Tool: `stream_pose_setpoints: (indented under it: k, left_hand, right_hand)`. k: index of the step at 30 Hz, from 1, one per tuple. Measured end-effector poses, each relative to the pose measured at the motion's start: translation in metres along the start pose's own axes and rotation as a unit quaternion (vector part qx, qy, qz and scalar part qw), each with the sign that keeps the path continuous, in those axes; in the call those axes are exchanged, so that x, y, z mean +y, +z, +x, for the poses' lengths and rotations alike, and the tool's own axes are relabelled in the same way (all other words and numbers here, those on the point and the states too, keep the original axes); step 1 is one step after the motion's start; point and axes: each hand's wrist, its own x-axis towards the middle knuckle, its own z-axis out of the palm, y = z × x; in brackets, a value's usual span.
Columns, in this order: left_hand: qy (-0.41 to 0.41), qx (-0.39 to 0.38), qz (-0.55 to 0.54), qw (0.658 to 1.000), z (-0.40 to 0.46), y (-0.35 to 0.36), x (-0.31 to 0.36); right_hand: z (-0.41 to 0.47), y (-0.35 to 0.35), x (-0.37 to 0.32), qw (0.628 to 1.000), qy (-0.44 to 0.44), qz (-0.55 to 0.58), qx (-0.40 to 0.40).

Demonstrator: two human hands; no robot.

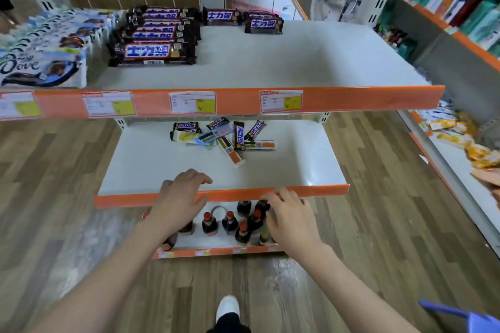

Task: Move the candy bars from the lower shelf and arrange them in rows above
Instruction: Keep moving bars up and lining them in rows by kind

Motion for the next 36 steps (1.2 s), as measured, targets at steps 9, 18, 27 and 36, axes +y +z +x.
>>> stream_pose_setpoints:
  k: [9,18,27,36]
  left_hand:
    - [0.013,-0.065,0.089,0.994,0.077,0.053,-0.028]
    - [0.000,-0.047,0.109,0.993,0.143,0.120,-0.041]
    - [-0.036,0.026,0.072,0.996,0.185,0.171,-0.031]
    - [-0.061,0.046,0.122,0.990,0.181,0.176,-0.033]
  right_hand:
    - [0.083,0.066,0.021,0.997,0.003,-0.030,-0.071]
    - [0.152,0.143,0.046,0.996,0.014,-0.048,-0.080]
    - [0.229,0.189,0.047,0.987,-0.003,-0.082,-0.134]
    - [0.218,0.202,0.049,0.994,0.059,-0.068,-0.057]
